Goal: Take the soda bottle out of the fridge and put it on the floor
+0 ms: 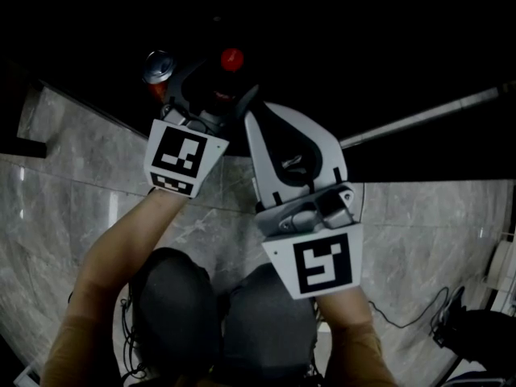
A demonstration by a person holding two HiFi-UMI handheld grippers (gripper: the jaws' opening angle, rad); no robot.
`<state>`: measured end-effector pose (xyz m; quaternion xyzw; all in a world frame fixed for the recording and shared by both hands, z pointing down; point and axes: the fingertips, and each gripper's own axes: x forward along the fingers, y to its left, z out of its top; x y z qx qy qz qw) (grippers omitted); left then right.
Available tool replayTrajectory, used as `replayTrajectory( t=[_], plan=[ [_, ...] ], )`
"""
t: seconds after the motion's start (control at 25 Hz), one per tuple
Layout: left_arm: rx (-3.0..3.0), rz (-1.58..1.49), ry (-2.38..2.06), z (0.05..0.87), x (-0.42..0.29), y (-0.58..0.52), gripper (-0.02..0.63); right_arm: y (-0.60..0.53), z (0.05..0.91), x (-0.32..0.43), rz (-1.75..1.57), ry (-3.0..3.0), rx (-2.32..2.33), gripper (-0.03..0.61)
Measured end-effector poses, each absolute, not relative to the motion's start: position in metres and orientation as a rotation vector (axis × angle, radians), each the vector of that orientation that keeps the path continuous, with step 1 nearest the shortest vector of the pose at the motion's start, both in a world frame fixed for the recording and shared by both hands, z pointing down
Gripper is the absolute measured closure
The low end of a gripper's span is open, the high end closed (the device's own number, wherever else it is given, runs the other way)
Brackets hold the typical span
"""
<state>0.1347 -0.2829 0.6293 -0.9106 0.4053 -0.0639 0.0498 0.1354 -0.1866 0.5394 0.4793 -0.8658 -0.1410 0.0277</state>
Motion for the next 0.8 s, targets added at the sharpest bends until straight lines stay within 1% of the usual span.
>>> replayTrajectory(
  t=[0.2, 0.44, 0.8],
  plan=[
    [-2.828, -0.131, 1.196, 0.629, 0.136, -0.279, 0.316, -0.189, 0.542, 0.142, -0.433, -2.668, 1.493, 0.575],
    [-2.837, -0.146, 1.081, 0.630, 0.140, -0.268, 0.316, -0.189, 0.540, 0.139, -0.443, -2.681, 1.504, 0.575],
    [-2.899, -0.073, 1.047, 0.627, 0.139, -0.258, 0.316, -0.184, 0.537, 0.137, -0.460, -2.681, 1.499, 0.577]
  ],
)
